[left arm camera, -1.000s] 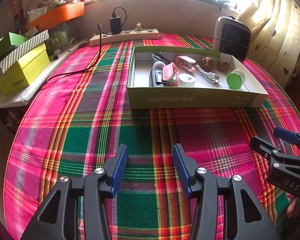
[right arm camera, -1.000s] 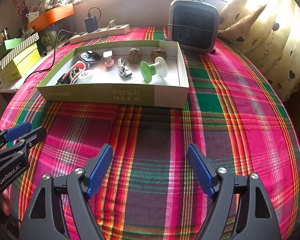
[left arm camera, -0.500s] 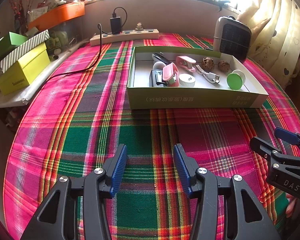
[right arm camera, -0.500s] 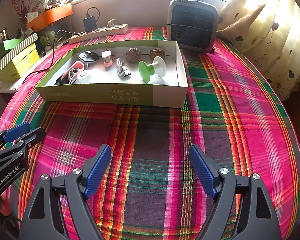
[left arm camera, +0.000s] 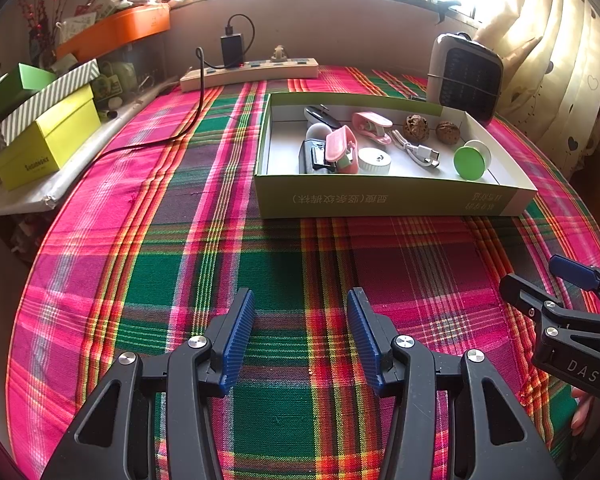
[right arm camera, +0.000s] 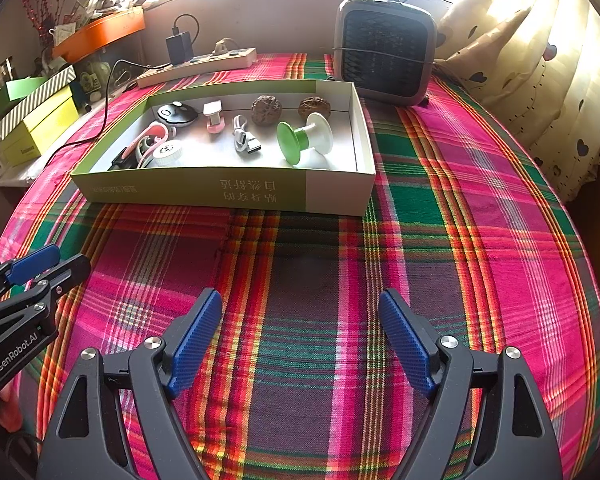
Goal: Organize objects
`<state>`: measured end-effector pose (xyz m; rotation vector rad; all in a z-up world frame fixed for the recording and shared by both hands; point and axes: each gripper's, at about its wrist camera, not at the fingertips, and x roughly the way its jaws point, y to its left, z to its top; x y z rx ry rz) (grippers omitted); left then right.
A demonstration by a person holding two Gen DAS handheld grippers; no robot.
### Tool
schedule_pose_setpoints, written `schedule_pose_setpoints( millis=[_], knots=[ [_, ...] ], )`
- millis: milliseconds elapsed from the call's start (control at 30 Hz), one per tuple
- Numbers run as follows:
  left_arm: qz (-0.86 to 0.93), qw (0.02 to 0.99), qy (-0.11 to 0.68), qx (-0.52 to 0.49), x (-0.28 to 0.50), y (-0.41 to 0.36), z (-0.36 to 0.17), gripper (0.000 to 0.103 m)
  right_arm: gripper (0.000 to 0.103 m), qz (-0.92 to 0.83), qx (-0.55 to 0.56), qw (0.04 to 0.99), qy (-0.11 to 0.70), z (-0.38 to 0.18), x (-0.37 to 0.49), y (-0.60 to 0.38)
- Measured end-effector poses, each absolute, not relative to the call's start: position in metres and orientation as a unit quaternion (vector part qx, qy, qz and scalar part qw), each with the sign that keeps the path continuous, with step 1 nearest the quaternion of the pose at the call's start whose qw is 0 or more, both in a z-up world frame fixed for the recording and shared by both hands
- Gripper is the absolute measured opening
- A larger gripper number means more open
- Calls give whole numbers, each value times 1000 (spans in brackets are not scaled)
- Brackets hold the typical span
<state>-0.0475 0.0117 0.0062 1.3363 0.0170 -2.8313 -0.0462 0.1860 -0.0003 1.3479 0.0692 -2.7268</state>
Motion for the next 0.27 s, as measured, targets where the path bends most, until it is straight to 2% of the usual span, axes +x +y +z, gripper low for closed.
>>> schedule_pose_setpoints(
  millis=[267],
  knots=[
    [-904, 5, 5, 427, -47, 12, 6, 47, 81, -895, 442, 49, 23, 0, -46, 186]
  ],
)
